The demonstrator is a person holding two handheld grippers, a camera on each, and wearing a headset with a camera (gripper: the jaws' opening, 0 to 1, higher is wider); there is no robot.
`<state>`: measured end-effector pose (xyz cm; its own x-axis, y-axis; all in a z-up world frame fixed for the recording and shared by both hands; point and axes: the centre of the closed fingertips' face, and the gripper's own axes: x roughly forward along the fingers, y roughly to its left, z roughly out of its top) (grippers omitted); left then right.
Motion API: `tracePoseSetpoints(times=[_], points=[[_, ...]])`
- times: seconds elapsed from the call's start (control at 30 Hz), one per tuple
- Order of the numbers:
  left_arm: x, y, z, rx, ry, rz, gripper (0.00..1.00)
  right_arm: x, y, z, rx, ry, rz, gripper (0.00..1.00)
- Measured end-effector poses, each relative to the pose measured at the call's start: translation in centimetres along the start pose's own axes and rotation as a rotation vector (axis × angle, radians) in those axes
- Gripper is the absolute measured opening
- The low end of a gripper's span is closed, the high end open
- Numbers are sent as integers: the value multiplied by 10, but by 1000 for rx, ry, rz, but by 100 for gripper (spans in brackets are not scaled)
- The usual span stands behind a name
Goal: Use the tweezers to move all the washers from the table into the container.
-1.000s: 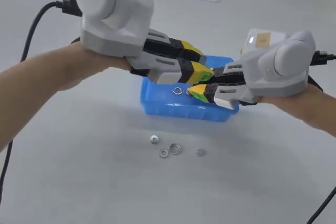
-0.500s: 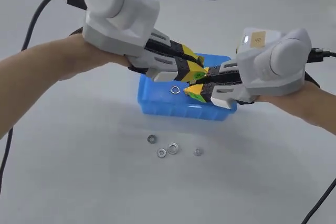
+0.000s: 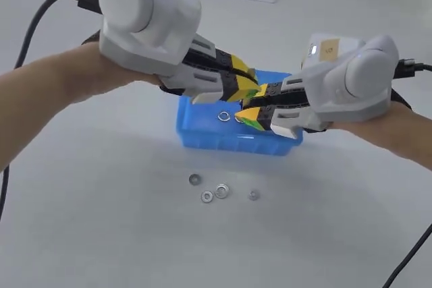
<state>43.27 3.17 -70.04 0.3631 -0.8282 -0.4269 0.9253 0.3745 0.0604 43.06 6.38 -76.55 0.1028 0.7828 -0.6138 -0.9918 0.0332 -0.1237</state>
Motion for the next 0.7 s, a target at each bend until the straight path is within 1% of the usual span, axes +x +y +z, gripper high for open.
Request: tracePoseSetpoints(times=[0.07, 0.2, 0.33, 0.5, 0.6, 0.67, 0.7], points=[[-1, 1, 1, 17, 6, 10, 7, -1, 0, 1, -9, 1, -6, 12], [-3, 2, 4, 22, 3, 17, 7, -1, -3, 3, -12, -3, -19, 14], [-5, -1, 8, 27, 4, 20, 7, -2, -3, 6, -10, -6, -26, 16], [-14, 2, 14, 30, -6, 44, 7, -4, -2, 6, -10, -4, -35, 17], [-20, 2, 17, 27, -9, 55, 7, -8, -3, 8, -6, -10, -51, 17], [-25, 1, 19, 14, -13, 61, 7, -11, -4, 10, 1, -18, -59, 18], [-27, 2, 17, 10, -18, 70, 7, -13, -5, 11, 10, -23, -67, 19]])
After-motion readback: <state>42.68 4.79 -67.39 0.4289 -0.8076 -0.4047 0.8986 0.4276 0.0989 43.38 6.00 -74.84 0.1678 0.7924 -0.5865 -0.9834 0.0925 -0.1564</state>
